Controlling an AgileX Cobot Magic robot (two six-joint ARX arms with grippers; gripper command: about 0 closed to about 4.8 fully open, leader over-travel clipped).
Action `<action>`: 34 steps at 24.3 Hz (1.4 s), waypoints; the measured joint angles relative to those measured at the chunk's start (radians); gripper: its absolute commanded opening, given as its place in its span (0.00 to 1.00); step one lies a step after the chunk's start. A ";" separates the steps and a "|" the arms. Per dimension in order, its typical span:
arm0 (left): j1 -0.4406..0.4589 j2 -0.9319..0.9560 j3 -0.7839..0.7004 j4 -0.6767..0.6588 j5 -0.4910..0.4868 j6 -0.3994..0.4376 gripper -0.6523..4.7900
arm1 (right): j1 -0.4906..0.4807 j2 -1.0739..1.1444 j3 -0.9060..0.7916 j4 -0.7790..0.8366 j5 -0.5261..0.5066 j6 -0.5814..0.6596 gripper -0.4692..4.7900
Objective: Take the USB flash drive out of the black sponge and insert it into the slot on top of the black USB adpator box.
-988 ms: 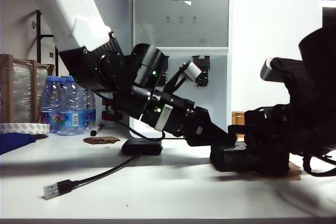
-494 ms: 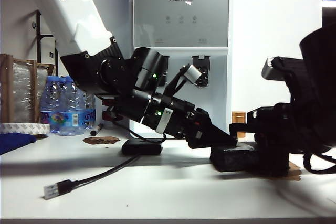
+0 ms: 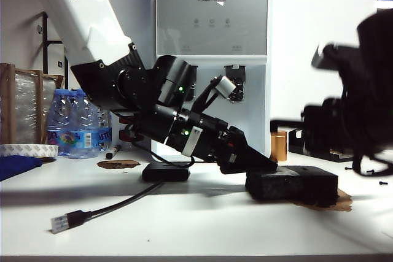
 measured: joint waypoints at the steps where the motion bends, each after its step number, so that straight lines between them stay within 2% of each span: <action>1: 0.000 0.000 0.000 0.000 0.000 0.000 0.11 | 0.000 -0.015 0.000 0.002 0.002 -0.006 0.08; 10: 0.002 0.000 -0.002 0.022 -0.003 -0.018 0.11 | 0.000 -0.088 0.000 0.003 0.002 -0.052 0.08; 12: 0.005 -0.002 -0.005 0.044 -0.008 -0.066 0.11 | -0.001 -0.099 0.000 -0.002 0.002 -0.053 0.08; 14: 0.013 -0.023 -0.014 0.072 -0.035 -0.172 0.11 | -0.001 -0.148 0.000 -0.006 0.002 -0.061 0.08; 16: 0.021 -0.055 -0.015 0.088 -0.062 -0.243 0.11 | -0.002 -0.195 0.000 0.000 -0.002 -0.077 0.08; 19: 0.028 -0.142 -0.012 0.110 -0.116 -0.300 0.11 | -0.015 -0.261 0.000 -0.011 -0.023 -0.092 0.08; 23: 0.046 -0.272 -0.013 0.024 -0.171 -0.314 0.11 | -0.064 -0.378 0.000 -0.034 -0.206 -0.099 0.08; 24: 0.058 -0.295 -0.014 -0.011 -0.177 -0.315 0.11 | -0.070 -0.403 0.000 -0.058 -0.263 -0.098 0.08; 25: 0.092 -0.344 -0.014 -0.082 -0.188 -0.315 0.11 | -0.082 -0.442 0.000 -0.099 -0.370 -0.096 0.08; 27: 0.132 -0.396 -0.014 -0.152 -0.195 -0.315 0.11 | -0.096 -0.472 0.000 -0.134 -0.481 -0.084 0.08; 30: 0.193 -0.452 -0.014 -0.269 -0.165 -0.307 0.11 | -0.121 -0.513 0.000 -0.190 -0.660 -0.048 0.08; 34: 0.287 -0.526 -0.014 -0.457 -0.101 -0.232 0.11 | -0.142 -0.537 0.000 -0.208 -0.845 0.006 0.08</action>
